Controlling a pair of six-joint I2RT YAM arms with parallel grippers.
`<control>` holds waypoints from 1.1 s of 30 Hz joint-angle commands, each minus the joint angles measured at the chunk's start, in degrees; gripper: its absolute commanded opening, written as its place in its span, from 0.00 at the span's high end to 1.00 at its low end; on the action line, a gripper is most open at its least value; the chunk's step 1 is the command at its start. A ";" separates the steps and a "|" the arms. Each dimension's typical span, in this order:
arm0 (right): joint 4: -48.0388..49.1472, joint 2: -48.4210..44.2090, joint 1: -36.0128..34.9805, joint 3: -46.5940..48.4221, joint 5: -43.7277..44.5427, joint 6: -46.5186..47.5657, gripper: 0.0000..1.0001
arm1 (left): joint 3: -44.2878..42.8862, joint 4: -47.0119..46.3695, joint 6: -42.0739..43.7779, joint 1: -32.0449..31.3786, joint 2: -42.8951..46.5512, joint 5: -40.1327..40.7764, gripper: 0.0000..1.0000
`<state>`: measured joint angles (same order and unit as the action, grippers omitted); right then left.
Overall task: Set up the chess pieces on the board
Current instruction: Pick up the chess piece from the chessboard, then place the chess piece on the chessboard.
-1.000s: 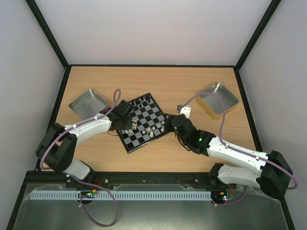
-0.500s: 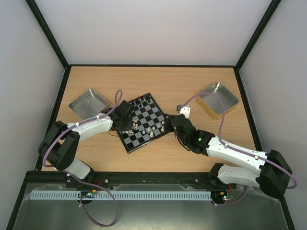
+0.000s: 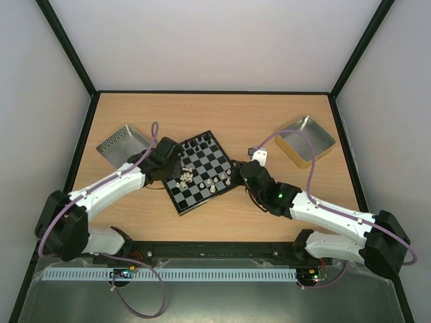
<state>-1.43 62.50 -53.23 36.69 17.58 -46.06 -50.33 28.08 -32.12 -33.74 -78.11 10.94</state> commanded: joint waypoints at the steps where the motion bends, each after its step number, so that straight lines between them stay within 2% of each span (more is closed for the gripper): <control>1: 1.25 0.00 0.23 0.66 1.20 -0.08 0.62 | -0.30 4.21 -0.21 -1.05 4.59 -2.12 0.89; 11: 1.86 -0.01 0.23 -0.16 1.40 -0.60 0.62 | 2.78 10.36 -4.22 -12.62 10.45 -6.59 0.88; 18: 2.31 0.46 0.23 -0.83 1.27 -1.05 0.62 | 9.61 6.42 -11.40 -19.15 10.80 -7.66 0.87; 33: 2.14 0.01 0.23 -1.31 1.26 -1.80 0.62 | 11.76 1.53 -14.46 -20.14 5.33 -0.49 0.86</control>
<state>-0.34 62.63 -53.23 36.21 17.54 -46.96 -38.98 31.42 -45.67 -53.71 -71.05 7.68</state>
